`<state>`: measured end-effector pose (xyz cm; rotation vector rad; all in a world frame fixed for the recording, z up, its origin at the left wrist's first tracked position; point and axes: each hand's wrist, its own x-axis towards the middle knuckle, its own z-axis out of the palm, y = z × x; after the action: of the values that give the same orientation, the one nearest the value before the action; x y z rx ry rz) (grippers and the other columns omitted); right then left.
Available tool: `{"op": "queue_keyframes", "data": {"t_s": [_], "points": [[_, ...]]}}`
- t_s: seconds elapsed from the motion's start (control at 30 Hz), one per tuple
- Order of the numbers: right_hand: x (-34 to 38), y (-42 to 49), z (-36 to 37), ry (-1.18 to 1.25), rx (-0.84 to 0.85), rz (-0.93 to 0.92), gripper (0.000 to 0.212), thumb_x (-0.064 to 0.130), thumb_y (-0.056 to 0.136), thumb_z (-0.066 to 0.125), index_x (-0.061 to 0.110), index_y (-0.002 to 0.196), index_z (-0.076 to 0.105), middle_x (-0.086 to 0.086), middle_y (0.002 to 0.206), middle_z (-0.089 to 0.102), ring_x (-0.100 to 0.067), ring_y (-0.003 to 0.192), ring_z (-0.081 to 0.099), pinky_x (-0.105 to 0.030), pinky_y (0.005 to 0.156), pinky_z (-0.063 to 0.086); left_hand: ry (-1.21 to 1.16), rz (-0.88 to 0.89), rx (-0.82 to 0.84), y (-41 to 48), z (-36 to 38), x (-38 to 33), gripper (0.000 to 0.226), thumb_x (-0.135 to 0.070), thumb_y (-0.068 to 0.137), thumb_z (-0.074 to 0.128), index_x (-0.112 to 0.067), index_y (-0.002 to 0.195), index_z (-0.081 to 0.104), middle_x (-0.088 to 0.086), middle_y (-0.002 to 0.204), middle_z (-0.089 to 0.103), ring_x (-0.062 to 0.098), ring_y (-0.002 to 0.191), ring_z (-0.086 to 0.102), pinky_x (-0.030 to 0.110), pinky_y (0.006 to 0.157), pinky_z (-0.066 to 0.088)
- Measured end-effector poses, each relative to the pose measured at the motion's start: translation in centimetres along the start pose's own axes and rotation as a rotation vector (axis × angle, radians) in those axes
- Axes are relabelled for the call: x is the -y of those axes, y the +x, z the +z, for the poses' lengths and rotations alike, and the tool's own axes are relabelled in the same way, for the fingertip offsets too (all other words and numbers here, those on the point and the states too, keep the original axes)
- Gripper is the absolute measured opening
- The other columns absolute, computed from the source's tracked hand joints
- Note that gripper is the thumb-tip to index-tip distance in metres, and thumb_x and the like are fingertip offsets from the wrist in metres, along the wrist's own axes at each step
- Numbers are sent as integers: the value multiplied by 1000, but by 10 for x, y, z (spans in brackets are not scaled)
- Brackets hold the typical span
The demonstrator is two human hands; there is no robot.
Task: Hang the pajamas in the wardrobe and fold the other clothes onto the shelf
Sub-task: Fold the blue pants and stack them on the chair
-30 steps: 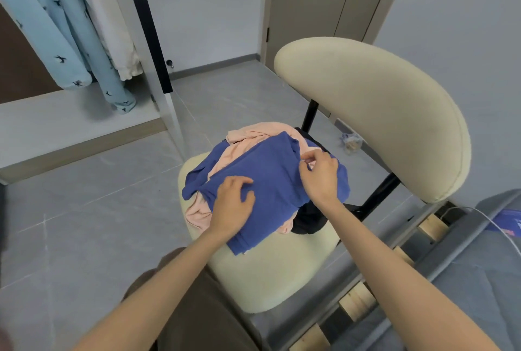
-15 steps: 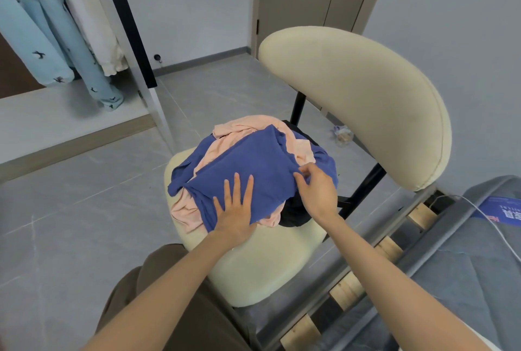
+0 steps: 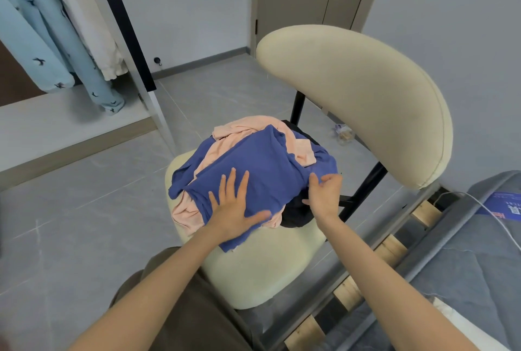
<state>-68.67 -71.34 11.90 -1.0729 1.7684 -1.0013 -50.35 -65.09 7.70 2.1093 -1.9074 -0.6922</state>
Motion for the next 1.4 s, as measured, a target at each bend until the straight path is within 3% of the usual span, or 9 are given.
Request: {"op": "queue_keyframes", "data": {"t_s": [0.13,0.3,0.47,0.67,0.77,0.87,1.07,1.23,1.4], "points": [[-5,-25,12,275,127,335,37,30,97,50,0,119,47,-18,121,53,-33,105,59,-26,61,51,-154,-99,-240,20,-21,0,68,-54,96,31,-26,151,3,6,159,-5,28,146,-4,55,115,3],[-10,-38,25,280,377,385,39,34,98,49,5,123,48,-14,128,55,-28,107,58,-32,84,51,-135,-129,-180,53,-45,9,67,-48,99,31,-15,151,5,10,158,9,31,145,8,52,116,12],[-14,-35,40,284,301,375,45,32,97,52,4,131,42,-11,131,52,-28,114,54,-45,101,46,-98,-157,-70,76,-52,27,69,-55,94,37,-9,144,27,14,143,41,33,129,39,49,105,34],[-12,-48,57,304,164,314,46,36,96,53,14,132,34,1,126,47,-17,105,49,-29,84,42,-153,-167,-145,86,-49,33,59,-63,86,47,-11,115,51,6,112,62,28,102,56,47,92,44],[-10,-54,66,326,150,329,61,40,95,54,16,144,25,2,140,41,-19,118,45,-32,94,42,-180,-142,-114,86,-47,38,56,-66,84,48,-14,107,52,0,103,62,21,90,55,34,76,43],[-6,-55,71,351,152,335,69,43,94,53,22,150,19,3,148,37,-22,133,40,-38,105,39,-228,-119,-92,88,-51,39,54,-66,81,52,-19,108,55,-6,101,60,18,92,55,28,75,38],[-4,-58,82,362,153,263,66,41,94,54,29,149,21,7,142,42,-19,127,43,-31,97,40,-349,-22,-27,83,-56,37,60,-59,82,59,-25,130,45,-16,109,43,8,100,44,20,80,30],[-7,-55,81,392,94,275,54,36,100,43,33,150,20,6,143,43,-21,127,44,-34,101,40,-300,-23,-114,79,-56,41,47,-58,80,61,-26,112,47,-14,104,47,10,92,47,23,75,33],[-6,-50,69,351,90,221,45,34,103,36,34,147,28,7,137,47,-16,115,47,-33,99,40,-403,-49,-85,71,-61,31,57,-54,77,66,-26,122,45,-26,101,42,4,93,45,10,64,28]]}}
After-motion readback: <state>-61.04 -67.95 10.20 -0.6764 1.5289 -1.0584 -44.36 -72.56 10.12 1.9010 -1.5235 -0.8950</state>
